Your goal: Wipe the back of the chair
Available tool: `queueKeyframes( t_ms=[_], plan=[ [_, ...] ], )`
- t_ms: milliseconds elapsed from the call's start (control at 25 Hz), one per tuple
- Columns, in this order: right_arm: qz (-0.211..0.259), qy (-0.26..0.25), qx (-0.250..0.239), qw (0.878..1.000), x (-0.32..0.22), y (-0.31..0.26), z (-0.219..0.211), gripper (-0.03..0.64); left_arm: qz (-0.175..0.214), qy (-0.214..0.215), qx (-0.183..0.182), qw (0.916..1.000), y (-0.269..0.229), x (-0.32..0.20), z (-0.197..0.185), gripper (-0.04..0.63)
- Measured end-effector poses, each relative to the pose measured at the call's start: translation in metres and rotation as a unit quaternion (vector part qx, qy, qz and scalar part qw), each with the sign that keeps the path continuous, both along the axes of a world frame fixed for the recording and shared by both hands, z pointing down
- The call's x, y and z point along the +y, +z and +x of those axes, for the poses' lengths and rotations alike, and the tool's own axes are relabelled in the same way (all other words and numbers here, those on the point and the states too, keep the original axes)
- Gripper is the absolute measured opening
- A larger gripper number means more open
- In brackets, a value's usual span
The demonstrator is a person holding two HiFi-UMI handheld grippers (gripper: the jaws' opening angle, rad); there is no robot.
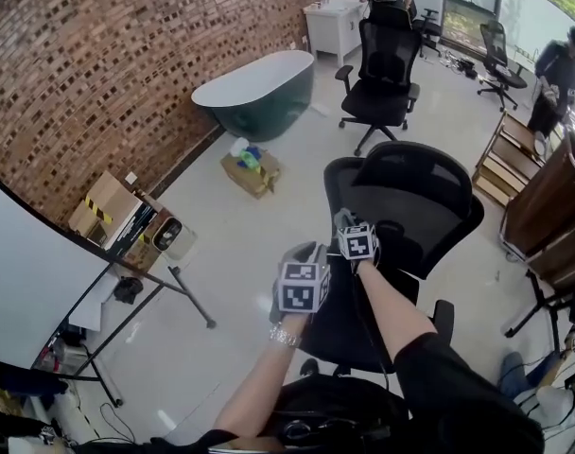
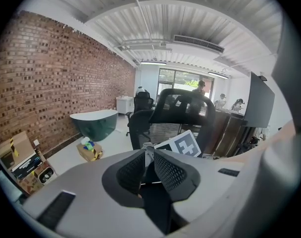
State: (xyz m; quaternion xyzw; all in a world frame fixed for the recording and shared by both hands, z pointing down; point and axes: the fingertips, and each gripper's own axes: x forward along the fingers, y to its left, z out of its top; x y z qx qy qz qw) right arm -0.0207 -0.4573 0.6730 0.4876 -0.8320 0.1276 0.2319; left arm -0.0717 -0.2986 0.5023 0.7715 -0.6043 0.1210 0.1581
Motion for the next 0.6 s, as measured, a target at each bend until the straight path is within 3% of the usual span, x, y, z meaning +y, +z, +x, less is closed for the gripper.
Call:
queueKeyframes(
  t_ms=[120, 320, 440, 600],
  plan=[
    [0.0, 0.031, 0.022, 0.999, -0.015, 0.01, 0.039, 0.046, -0.002, -0.01, 0.001, 0.9999, 0.003, 0.001, -0.01, 0.061],
    [0.018, 0.109, 0.047, 0.993, -0.026, 0.008, 0.149, 0.046, -0.007, -0.006, 0.005, 0.9999, 0.013, -0.003, -0.011, 0.061],
    [0.037, 0.169, 0.084, 0.981, -0.012, 0.002, 0.232, 0.046, -0.004, 0.011, 0.015, 0.9998, 0.013, -0.007, -0.002, 0.061],
    [0.019, 0.256, 0.108, 0.961, 0.018, 0.003, 0.346, 0.046, -0.005, 0.024, 0.023, 0.9994, 0.012, -0.011, 0.009, 0.061]
  ],
)
